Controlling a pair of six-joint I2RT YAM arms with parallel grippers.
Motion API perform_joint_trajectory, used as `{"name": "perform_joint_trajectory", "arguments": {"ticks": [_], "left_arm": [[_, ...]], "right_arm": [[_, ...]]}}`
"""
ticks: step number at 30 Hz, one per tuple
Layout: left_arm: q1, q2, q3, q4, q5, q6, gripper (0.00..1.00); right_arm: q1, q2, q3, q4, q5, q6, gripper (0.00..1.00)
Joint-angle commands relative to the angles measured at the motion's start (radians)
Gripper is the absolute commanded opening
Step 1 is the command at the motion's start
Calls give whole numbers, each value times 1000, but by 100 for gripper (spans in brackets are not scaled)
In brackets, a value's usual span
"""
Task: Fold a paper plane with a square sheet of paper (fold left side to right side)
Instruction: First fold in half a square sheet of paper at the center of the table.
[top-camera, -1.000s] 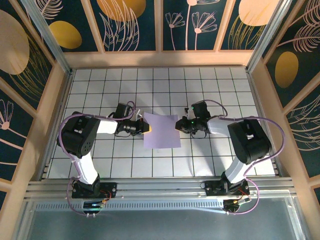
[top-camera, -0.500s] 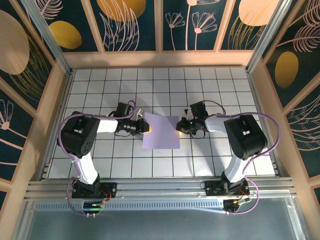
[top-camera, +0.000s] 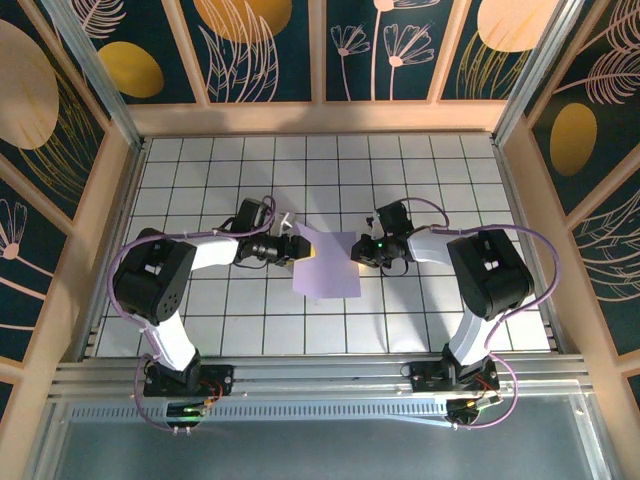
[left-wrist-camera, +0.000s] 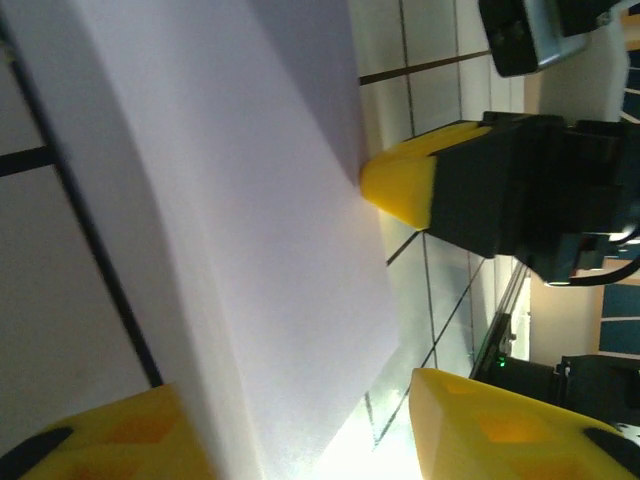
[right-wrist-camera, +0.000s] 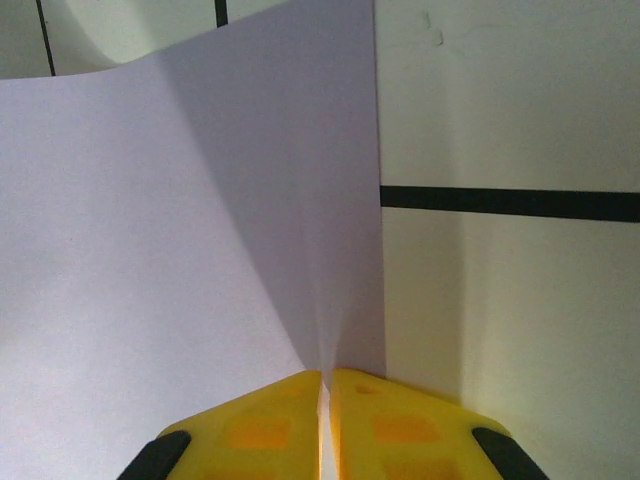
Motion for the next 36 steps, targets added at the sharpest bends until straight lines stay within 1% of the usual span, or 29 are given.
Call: {"name": "perform_joint_trajectory", "arguments": {"ticks": [1, 12, 16, 17, 20, 22, 24, 31, 36], "left_arm": [[-11, -31, 38, -16, 36, -29, 49], [-73, 23, 99, 34, 66, -69, 56], [-84, 40, 101, 73, 76, -89, 59], [-87, 44, 101, 83, 80, -97, 61], [-95, 54, 105, 96, 88, -103, 62], [-97, 61, 108, 87, 75, -95, 61], [-98, 73, 111, 69, 63, -84, 57], [-103, 109, 106, 65, 39, -76, 29], [-104, 119, 107, 62, 17, -79, 21]], "right_arm": [[10, 48, 2, -78, 88, -25, 13], [19, 49, 2, -75, 84, -29, 14], [21, 46, -1, -61, 76, -25, 18], [21, 46, -3, -57, 73, -23, 18], [23, 46, -3, -53, 70, -21, 18], [23, 43, -4, -52, 68, -19, 18], [23, 36, -9, -42, 65, -16, 18], [22, 17, -18, -2, 28, 4, 19], [23, -3, -18, 2, 27, 6, 19]]}}
